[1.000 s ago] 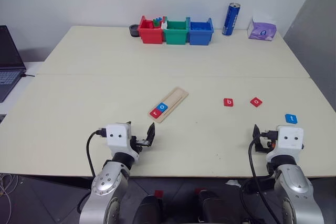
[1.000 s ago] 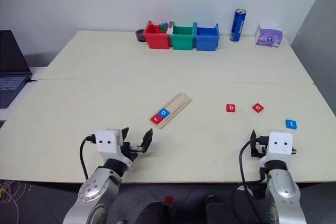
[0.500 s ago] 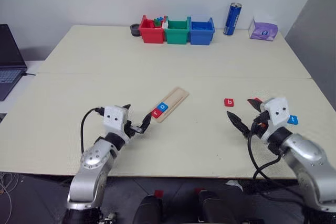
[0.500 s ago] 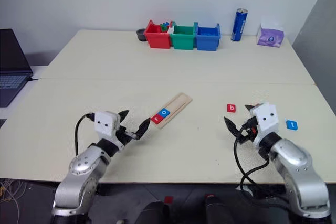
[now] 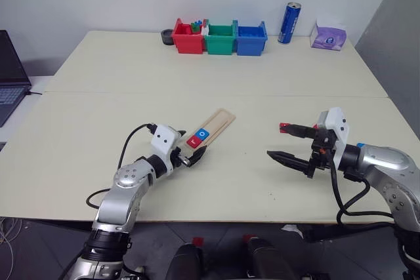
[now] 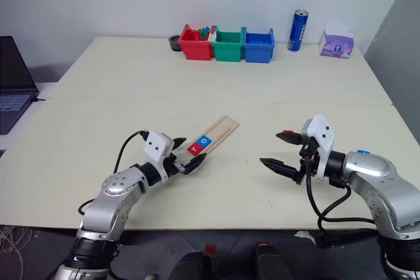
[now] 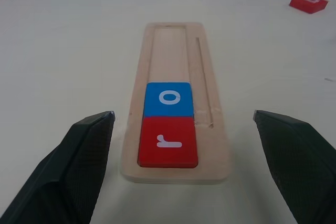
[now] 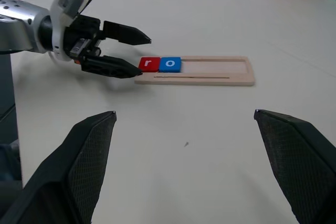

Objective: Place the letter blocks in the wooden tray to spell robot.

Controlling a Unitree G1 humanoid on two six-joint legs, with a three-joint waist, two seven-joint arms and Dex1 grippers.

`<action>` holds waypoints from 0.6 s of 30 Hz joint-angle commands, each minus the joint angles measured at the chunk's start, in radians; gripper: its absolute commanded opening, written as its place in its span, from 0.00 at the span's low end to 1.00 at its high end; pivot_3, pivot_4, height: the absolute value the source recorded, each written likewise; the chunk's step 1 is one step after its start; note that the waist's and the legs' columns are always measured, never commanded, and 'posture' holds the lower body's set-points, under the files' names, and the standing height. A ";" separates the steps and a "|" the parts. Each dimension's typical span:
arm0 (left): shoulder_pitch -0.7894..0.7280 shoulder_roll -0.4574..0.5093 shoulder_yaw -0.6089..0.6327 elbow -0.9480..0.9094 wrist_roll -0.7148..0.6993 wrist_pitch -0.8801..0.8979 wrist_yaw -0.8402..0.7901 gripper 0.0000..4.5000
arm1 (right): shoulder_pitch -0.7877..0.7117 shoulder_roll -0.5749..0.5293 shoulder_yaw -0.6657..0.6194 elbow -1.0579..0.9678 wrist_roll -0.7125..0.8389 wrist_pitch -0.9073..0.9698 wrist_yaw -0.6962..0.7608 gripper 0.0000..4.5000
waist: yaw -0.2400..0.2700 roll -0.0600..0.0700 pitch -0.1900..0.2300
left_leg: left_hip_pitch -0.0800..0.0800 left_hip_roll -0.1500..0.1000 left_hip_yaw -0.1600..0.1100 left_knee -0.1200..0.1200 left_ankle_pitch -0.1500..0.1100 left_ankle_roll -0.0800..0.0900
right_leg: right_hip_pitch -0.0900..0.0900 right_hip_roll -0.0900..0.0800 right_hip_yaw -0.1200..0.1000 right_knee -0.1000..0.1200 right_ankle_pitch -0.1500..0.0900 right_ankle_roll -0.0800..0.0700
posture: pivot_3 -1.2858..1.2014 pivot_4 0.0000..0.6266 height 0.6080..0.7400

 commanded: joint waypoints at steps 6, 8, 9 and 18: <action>-0.050 -0.025 -0.003 0.055 0.025 -0.060 0.008 1.00 | -0.006 -0.015 -0.010 -0.046 0.032 0.009 -0.006 0.99 | 0.001 0.000 0.000 | 0.000 0.000 0.000 0.000 0.000 0.000 | 0.000 0.000 0.000 0.000 0.000 0.000 | 0.52 0.24 1.00; -0.055 -0.034 -0.004 0.068 0.026 -0.065 0.007 1.00 | -0.007 -0.017 -0.015 -0.049 0.036 0.013 -0.007 0.99 | 0.001 0.000 0.000 | 0.000 0.000 0.000 0.000 0.000 0.000 | 0.000 0.000 0.000 0.000 0.000 0.000 | 0.52 0.24 1.00; -0.059 -0.038 -0.005 0.075 0.027 -0.066 0.005 1.00 | -0.009 -0.018 -0.017 -0.050 0.038 0.016 -0.007 0.99 | 0.001 0.000 0.000 | 0.000 0.000 0.000 0.000 0.000 0.000 | 0.000 0.000 0.000 0.000 0.000 0.000 | 0.52 0.24 1.00; -0.092 -0.057 -0.018 0.182 0.060 -0.092 0.006 1.00 | -0.009 -0.023 -0.028 -0.072 0.068 0.037 -0.029 0.99 | 0.001 0.000 0.000 | 0.000 0.000 0.000 0.000 0.000 0.000 | 0.000 0.000 0.000 0.000 0.000 0.000 | 0.52 0.24 1.00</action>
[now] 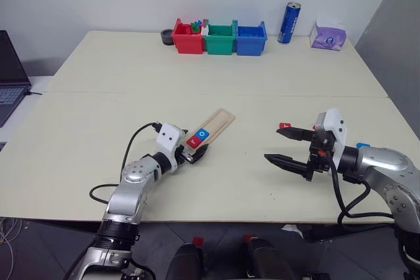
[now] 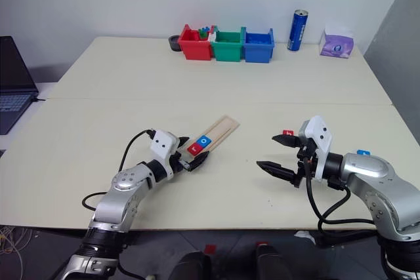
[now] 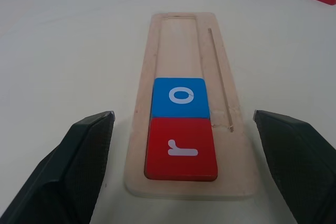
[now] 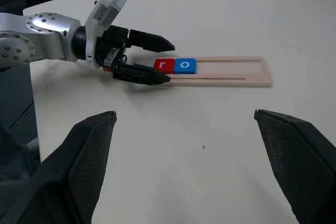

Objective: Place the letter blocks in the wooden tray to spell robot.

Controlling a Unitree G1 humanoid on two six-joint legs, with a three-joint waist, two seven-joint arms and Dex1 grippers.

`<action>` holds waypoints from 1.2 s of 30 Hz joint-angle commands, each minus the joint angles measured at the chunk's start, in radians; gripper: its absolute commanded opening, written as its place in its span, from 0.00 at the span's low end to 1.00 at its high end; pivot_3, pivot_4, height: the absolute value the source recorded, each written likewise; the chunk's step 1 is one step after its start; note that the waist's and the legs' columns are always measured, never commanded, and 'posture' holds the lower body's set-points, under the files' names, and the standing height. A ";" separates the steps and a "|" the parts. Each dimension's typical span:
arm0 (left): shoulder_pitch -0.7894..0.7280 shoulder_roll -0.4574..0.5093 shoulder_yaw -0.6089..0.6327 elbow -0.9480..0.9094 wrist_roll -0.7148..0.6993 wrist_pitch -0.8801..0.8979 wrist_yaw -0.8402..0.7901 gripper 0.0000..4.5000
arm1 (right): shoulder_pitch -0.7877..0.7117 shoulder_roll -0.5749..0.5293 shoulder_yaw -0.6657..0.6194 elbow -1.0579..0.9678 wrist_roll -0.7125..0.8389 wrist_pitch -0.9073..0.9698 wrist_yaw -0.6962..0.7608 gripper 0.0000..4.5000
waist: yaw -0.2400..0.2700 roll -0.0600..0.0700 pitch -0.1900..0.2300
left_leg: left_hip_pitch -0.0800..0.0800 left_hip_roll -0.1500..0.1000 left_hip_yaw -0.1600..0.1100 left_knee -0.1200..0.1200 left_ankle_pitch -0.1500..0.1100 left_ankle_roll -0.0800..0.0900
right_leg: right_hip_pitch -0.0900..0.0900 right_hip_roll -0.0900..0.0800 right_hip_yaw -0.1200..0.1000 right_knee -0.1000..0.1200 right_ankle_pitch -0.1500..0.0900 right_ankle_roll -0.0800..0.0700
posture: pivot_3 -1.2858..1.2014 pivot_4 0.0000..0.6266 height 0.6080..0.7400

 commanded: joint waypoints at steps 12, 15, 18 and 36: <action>-0.066 -0.031 -0.032 0.153 0.058 -0.047 0.006 1.00 | -0.013 -0.018 -0.033 -0.044 0.030 -0.002 -0.037 0.99 | 0.002 0.001 0.000 | 0.001 -0.001 0.000 0.001 0.000 0.000 | 0.001 0.000 0.000 0.001 0.000 0.001 | 0.52 0.24 1.00; -0.071 -0.030 -0.027 0.162 0.057 -0.051 0.007 0.91 | -0.013 -0.020 -0.035 -0.044 0.032 -0.001 -0.039 1.00 | 0.002 0.001 -0.001 | 0.001 -0.001 0.000 0.001 0.000 0.000 | 0.001 0.000 0.000 0.001 0.000 0.001 | 0.52 0.24 1.00; -0.072 -0.031 -0.023 0.163 0.052 -0.054 0.002 0.76 | -0.017 -0.021 -0.034 -0.044 0.036 0.000 -0.044 1.00 | 0.002 0.001 -0.001 | 0.001 0.000 0.000 0.001 0.000 0.000 | 0.001 0.000 0.000 0.001 0.000 0.001 | 0.52 0.24 1.00; -0.165 0.050 -0.120 0.155 -0.043 -0.248 -0.463 0.75 | -0.014 -0.056 -0.009 -0.016 0.014 -0.035 0.004 1.00 | 0.002 0.000 0.000 | 0.000 -0.001 0.001 0.001 0.000 0.000 | 0.000 0.000 -0.002 0.000 0.001 0.000 | 0.52 0.24 1.00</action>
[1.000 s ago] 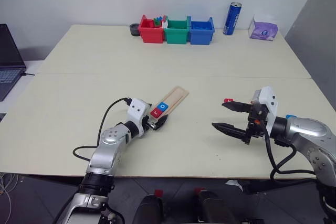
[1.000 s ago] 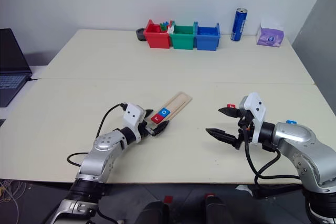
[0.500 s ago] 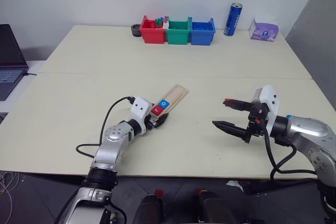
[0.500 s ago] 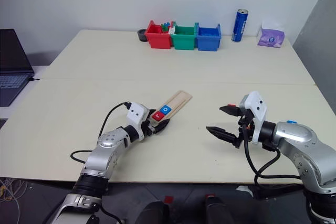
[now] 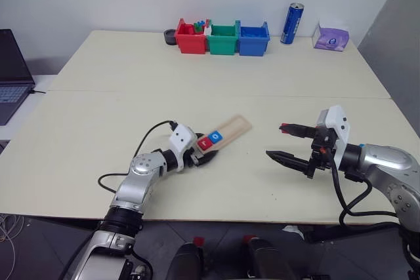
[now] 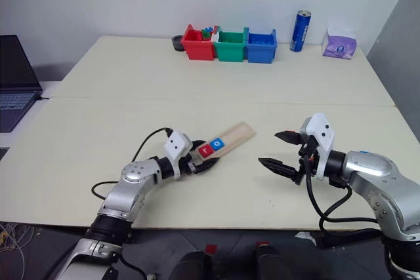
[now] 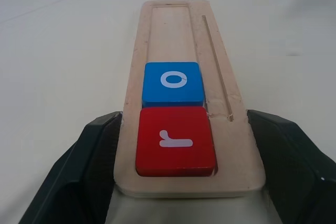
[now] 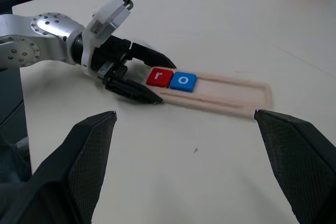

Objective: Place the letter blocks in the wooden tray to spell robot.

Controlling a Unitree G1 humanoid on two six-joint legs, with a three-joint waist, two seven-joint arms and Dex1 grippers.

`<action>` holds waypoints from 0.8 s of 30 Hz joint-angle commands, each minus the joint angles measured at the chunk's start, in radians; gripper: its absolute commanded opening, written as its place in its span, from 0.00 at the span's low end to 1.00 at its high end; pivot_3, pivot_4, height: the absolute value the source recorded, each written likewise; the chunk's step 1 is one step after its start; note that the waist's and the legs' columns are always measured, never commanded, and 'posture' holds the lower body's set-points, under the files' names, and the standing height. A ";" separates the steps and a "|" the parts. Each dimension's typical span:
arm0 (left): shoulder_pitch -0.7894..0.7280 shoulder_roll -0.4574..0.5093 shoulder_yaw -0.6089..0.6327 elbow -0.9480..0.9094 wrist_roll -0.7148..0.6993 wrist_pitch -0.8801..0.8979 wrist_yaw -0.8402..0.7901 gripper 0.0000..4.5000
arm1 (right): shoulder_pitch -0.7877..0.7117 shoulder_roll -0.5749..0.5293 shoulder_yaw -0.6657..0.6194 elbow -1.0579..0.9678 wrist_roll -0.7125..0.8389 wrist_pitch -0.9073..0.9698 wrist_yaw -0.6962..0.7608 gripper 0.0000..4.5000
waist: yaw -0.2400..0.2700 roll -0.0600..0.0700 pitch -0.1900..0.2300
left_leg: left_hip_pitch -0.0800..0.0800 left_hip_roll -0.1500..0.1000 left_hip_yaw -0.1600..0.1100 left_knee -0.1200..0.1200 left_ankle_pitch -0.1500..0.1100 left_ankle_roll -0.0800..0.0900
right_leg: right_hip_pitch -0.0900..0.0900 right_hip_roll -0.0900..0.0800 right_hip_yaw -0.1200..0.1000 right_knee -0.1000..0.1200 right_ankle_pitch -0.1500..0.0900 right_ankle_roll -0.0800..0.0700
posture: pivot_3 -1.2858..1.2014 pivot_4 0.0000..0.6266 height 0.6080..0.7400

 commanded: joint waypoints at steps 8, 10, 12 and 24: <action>-0.218 0.047 -0.067 0.290 -0.027 -0.328 -0.498 0.75 | 0.004 -0.038 0.002 -0.006 -0.014 -0.050 0.058 1.00 | -0.004 0.000 0.000 | 0.000 0.000 0.001 0.000 0.000 0.000 | 0.000 0.002 -0.001 0.000 -0.001 0.001 | 0.52 0.24 1.00; -0.244 0.048 -0.077 0.355 -0.012 -0.375 -0.541 0.75 | 0.012 -0.040 -0.003 -0.016 -0.011 -0.049 0.056 1.00 | -0.005 0.000 0.000 | 0.000 0.001 0.001 0.000 0.000 0.000 | -0.001 0.002 0.000 0.000 -0.001 0.001 | 0.52 0.24 1.00; -0.266 0.045 -0.083 0.414 0.001 -0.424 -0.575 0.75 | 0.023 -0.043 -0.010 -0.026 -0.007 -0.047 0.053 1.00 | -0.005 0.000 0.000 | 0.000 0.001 0.001 0.000 0.000 0.000 | -0.001 0.002 0.000 0.000 0.000 0.000 | 0.52 0.24 1.00; -0.391 0.000 -0.062 0.719 0.058 -0.584 -0.556 0.75 | 0.055 -0.046 -0.033 -0.063 0.009 -0.032 0.033 1.00 | -0.003 -0.001 0.000 | -0.001 0.000 0.000 0.000 0.000 0.000 | -0.001 0.002 -0.001 0.000 -0.001 0.001 | 0.52 0.24 1.00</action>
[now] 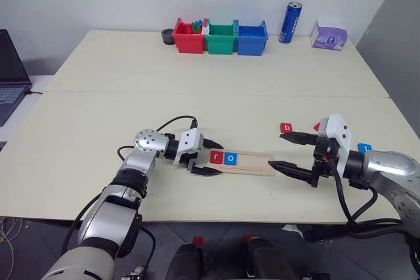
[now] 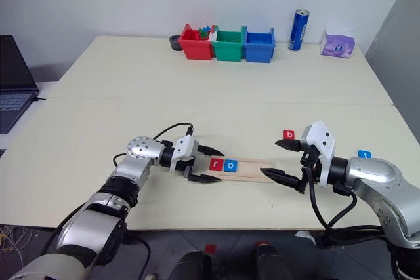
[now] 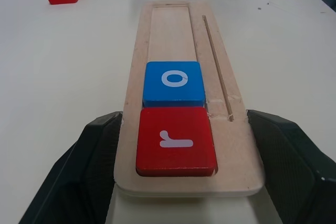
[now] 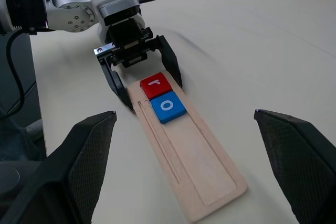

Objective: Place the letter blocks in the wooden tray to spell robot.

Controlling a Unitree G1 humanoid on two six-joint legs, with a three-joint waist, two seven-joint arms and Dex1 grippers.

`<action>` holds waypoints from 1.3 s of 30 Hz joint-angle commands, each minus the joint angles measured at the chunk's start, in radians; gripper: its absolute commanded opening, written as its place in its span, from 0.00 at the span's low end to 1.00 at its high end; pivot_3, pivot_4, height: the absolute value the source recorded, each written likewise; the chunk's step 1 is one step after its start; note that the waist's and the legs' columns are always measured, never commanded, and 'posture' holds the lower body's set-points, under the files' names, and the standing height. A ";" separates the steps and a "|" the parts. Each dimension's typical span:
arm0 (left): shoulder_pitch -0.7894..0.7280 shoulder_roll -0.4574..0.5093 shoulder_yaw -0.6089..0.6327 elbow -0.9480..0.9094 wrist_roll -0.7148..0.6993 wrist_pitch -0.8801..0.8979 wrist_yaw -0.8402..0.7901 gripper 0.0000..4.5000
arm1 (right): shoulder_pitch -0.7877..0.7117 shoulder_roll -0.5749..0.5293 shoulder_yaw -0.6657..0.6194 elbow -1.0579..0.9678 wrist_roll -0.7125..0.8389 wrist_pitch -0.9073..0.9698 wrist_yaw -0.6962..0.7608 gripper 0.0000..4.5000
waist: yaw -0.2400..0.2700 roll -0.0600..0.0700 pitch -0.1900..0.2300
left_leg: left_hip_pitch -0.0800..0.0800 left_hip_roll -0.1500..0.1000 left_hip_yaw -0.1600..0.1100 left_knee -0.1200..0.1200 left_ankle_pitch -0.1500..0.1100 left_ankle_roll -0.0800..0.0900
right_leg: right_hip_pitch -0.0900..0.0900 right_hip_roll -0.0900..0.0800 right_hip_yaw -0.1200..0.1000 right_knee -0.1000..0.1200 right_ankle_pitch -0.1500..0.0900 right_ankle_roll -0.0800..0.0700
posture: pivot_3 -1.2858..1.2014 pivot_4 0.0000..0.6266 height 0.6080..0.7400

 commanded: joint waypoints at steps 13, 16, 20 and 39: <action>-0.019 -0.018 0.047 0.083 0.042 -0.055 0.058 0.75 | -0.017 -0.015 -0.016 -0.030 0.015 -0.008 0.004 1.00 | 0.000 0.000 0.000 | 0.001 0.000 0.000 0.000 0.000 0.000 | 0.000 0.000 0.000 0.001 0.000 0.000 | 0.52 0.24 1.00; -0.017 -0.018 0.048 0.079 0.043 -0.054 0.058 0.75 | -0.026 -0.011 -0.011 -0.025 0.013 -0.009 0.003 1.00 | -0.001 0.000 0.000 | 0.001 0.000 0.000 0.000 0.000 0.000 | 0.000 0.000 0.000 0.001 0.000 0.000 | 0.52 0.24 1.00; -0.020 -0.016 0.049 0.077 0.042 -0.047 0.058 0.92 | -0.029 -0.010 -0.010 -0.024 0.013 -0.010 0.005 1.00 | -0.001 0.000 0.000 | 0.001 0.000 0.000 0.000 0.000 0.000 | 0.000 0.000 0.000 0.001 0.000 0.000 | 0.52 0.24 1.00; -0.012 0.089 0.112 -0.201 -0.068 0.285 -0.040 1.00 | -0.026 0.004 -0.019 -0.017 0.016 -0.007 -0.013 1.00 | -0.001 0.000 0.000 | 0.001 0.001 0.000 0.000 0.000 0.000 | 0.000 0.001 0.000 0.001 0.001 -0.001 | 0.52 0.24 1.00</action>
